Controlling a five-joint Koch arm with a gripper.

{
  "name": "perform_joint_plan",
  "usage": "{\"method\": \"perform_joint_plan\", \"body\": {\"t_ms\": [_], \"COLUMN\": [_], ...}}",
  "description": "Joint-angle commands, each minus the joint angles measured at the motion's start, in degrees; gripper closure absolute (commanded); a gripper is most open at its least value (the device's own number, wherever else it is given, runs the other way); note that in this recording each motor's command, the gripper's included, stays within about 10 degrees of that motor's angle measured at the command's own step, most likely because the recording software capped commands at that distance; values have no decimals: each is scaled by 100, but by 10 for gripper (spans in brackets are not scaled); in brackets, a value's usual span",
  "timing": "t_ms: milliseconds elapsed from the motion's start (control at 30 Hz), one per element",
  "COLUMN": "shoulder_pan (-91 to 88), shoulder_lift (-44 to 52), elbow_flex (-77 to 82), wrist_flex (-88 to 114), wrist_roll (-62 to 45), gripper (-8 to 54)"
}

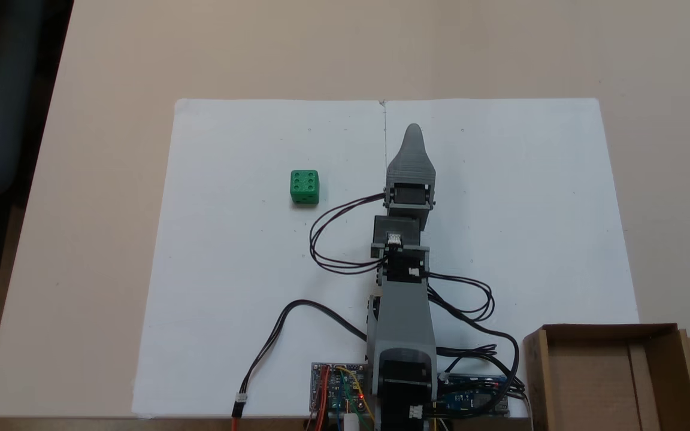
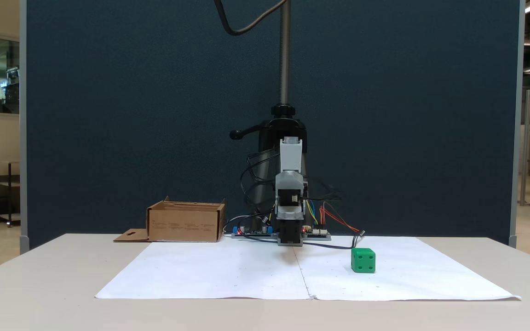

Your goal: Grasp a green dice and put it in the bin.

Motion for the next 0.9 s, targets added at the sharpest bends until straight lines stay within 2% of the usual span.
{"method": "perform_joint_plan", "body": {"t_ms": [0, 67, 167, 467, 600, 867], "shoulder_pan": [-220, -281, -308, -334, -439, -984], "shoulder_lift": [527, 527, 527, 9, -79, -659], "elbow_flex": [-519, -1028, -1811, -3964, -4755, -6354], "wrist_flex": [921, 1659, 2811, 6150, 7486, 9956], "wrist_roll": [-352, -264, 466, 659, 1063, 2364], "gripper": [32, 32, 32, 23, 22, 18]}}
